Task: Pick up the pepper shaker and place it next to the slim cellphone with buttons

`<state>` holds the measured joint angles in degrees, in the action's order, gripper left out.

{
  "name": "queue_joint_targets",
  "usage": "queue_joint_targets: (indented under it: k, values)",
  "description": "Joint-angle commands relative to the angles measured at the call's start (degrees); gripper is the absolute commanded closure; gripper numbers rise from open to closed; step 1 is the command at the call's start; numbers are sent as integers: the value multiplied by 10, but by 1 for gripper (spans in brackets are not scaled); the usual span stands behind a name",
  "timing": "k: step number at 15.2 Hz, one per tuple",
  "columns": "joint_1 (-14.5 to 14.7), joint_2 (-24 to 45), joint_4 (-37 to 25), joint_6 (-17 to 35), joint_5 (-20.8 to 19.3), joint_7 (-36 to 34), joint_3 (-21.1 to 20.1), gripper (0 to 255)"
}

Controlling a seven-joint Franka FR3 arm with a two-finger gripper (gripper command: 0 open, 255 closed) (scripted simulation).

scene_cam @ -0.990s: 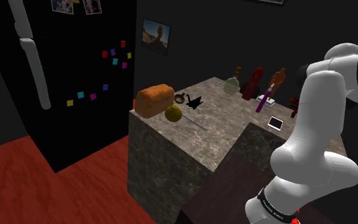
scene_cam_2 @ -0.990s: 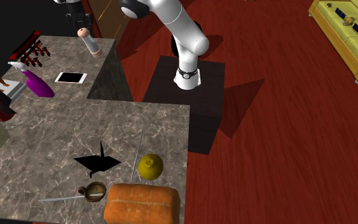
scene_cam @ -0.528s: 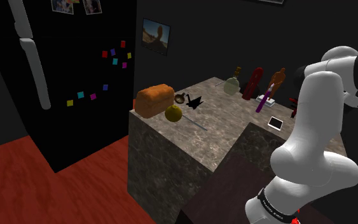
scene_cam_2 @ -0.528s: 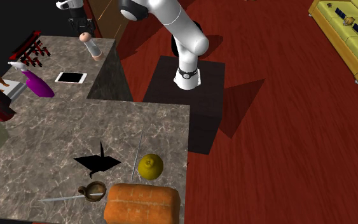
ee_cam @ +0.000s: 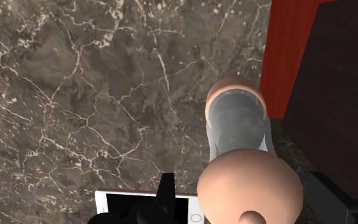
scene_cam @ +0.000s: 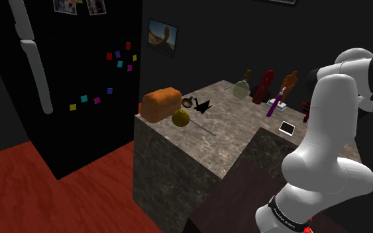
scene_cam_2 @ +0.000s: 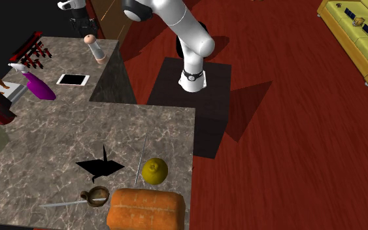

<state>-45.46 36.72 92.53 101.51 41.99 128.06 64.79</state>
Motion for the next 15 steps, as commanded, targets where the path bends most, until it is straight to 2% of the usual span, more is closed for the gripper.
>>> queue_joint_targets:
  k: [1, 3, 7, 15]
  values:
    - [0, 0, 0, 0, 0, 0, 0, 0]
    - [0, 0, 0, 0, 0, 0, 0, 0]
    - [-14, -17, -54, -57, -22, -16, 14, 0]
    - [-14, -17, -54, -57, -22, -16, 14, 0]
